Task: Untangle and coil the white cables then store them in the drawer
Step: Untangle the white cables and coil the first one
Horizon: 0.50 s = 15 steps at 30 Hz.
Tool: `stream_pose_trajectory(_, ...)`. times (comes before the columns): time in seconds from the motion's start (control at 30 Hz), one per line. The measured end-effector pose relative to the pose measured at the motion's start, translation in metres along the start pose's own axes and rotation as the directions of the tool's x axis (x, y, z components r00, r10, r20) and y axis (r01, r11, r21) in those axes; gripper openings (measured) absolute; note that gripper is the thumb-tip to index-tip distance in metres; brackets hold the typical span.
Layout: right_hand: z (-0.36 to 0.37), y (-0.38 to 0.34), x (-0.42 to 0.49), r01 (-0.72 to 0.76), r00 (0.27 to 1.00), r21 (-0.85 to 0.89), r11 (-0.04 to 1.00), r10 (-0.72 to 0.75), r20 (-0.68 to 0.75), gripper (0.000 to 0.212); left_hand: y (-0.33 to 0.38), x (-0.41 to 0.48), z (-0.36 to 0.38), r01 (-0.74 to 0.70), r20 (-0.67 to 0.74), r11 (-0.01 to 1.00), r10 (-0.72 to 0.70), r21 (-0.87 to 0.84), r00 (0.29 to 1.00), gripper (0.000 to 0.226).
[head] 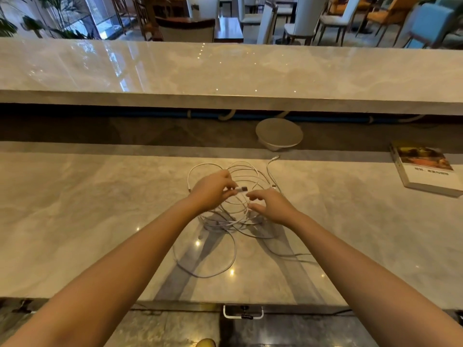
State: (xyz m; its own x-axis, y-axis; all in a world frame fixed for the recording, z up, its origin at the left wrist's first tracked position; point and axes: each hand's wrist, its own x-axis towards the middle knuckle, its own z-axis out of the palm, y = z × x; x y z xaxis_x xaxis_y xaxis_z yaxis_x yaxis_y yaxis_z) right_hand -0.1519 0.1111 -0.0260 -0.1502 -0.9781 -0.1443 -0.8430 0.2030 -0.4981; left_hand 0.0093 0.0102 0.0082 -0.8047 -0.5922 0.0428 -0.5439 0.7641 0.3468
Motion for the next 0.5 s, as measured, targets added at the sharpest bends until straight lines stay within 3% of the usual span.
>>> stream_pose_trajectory(0.1,-0.02,-0.011,0.007,0.029,0.999,-0.001,1.0,-0.029,-0.033,0.044,0.009,0.008,-0.029,0.067,-0.106,0.993,-0.077,-0.096,0.991,0.023)
stream_pose_trajectory(0.27,-0.057,-0.047,0.007,0.142,0.99,0.275,0.951,-0.14,-0.026,0.052,0.027,0.013,-0.076,0.003,-0.187,0.951,-0.064,-0.308,0.98,0.008)
stream_pose_trajectory(0.4,-0.066,-0.076,0.014,0.149,0.988,0.399,0.905,-0.156,-0.016,0.048,0.042,0.023,-0.109,-0.058,-0.291,0.919,-0.063,-0.39,0.955,0.009)
stream_pose_trajectory(0.5,-0.07,-0.091,0.021,0.136,0.99,0.569,0.811,-0.09,-0.107,0.026,0.052,0.029,-0.139,-0.094,-0.338,0.851,-0.102,-0.516,0.935,0.017)
